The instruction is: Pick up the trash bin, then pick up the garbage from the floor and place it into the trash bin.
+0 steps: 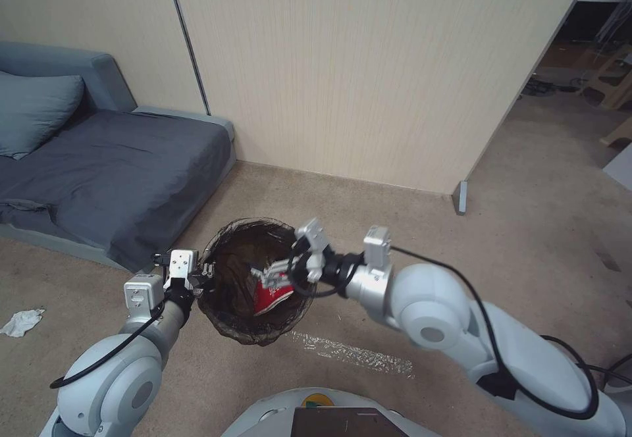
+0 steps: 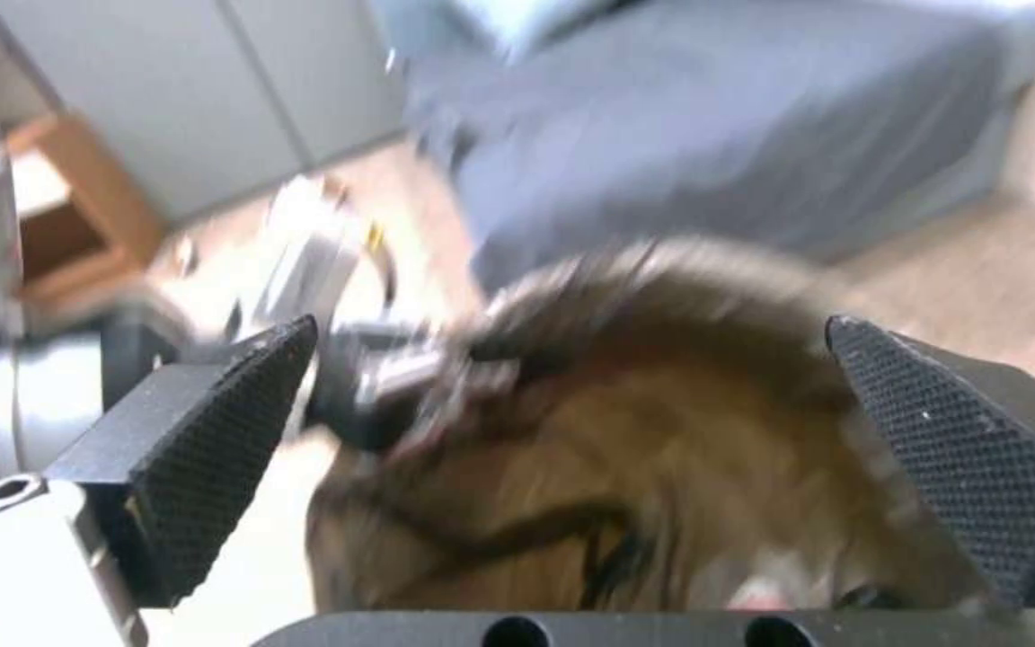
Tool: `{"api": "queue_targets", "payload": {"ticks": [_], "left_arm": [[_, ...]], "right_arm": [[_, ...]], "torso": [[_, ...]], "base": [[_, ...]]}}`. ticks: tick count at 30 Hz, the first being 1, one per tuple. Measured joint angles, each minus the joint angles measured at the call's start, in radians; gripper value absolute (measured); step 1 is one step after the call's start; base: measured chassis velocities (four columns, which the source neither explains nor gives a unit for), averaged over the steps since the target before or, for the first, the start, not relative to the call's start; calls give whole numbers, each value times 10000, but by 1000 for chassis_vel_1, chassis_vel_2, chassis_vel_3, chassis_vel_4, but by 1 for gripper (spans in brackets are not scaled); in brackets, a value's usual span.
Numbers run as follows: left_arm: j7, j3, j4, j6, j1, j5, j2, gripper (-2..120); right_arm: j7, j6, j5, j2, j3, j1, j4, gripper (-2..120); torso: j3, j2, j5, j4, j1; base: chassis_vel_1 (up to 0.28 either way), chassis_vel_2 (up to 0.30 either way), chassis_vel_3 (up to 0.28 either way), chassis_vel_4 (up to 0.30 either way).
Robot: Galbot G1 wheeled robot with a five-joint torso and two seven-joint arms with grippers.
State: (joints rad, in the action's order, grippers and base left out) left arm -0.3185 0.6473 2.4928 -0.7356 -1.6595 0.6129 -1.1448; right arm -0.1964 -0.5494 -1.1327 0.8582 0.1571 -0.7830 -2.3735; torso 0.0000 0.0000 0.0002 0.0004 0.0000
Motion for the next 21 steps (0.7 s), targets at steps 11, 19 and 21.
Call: {"api": "queue_targets", "payload": {"ticks": [11,19,21], "left_arm": [[18,9,-174,6,74,-74,-146,2],[53,184,-234,64,139,-66,-292,2],[61,191,-242,83,134,-90,-337,2]], "right_arm": [[579,1083,1159,-810,-4978,-3365,-529,100],[949,2116,5207,904,-6941,-6009,87,100],[1196,2486,5927,1290,-7355,-6479,153,100]], "torso": [[0,0,1,-2,0],[-1,0,2,-6,0],[0,-1,0,-4,0]], "base": [[0,0,0,0],[0,0,0,0],[0,0,0,0]]}}
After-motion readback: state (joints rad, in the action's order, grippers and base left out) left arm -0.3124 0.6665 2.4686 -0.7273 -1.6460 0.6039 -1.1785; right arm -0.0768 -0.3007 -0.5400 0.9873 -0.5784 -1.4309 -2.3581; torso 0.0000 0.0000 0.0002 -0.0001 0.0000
